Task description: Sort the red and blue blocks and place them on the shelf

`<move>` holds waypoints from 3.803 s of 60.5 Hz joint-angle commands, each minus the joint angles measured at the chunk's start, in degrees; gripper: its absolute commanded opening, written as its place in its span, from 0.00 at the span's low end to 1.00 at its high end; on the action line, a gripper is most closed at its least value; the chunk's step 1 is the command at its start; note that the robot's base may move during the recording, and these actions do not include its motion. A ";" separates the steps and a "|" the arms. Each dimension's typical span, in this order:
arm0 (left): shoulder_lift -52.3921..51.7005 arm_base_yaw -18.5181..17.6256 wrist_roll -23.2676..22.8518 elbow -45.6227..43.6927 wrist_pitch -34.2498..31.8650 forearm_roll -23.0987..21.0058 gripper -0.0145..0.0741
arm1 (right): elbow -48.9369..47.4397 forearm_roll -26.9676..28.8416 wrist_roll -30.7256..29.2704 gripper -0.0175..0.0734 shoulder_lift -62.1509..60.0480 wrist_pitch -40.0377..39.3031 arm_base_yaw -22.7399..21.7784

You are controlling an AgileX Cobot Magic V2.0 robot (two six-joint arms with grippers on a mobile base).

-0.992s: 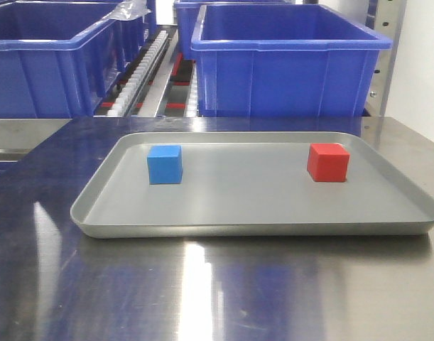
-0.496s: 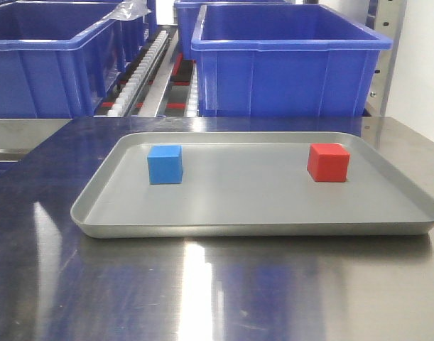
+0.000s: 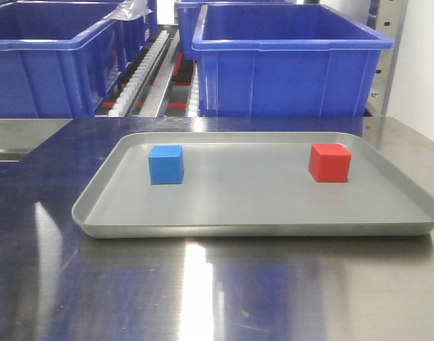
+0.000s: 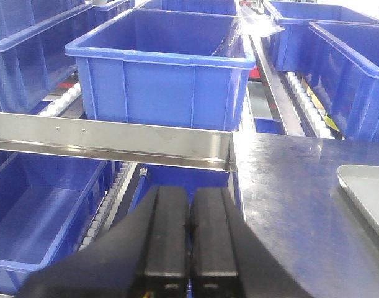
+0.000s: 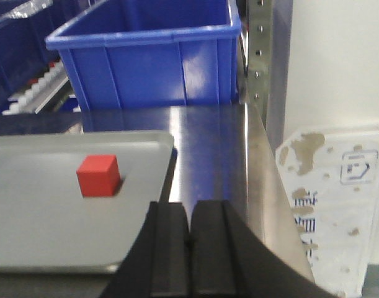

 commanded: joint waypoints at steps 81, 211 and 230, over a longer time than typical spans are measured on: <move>-1.09 0.09 -0.26 2.13 -4.90 0.01 0.33 | -57.67 7.58 -0.25 0.61 69.62 23.59 4.42; -1.09 0.09 -0.26 2.13 -4.90 0.01 0.33 | -74.46 5.64 -0.25 0.76 100.04 29.04 14.00; -1.09 0.09 -0.26 2.13 -4.90 0.01 0.33 | -74.46 4.77 -0.26 0.71 100.04 28.03 14.00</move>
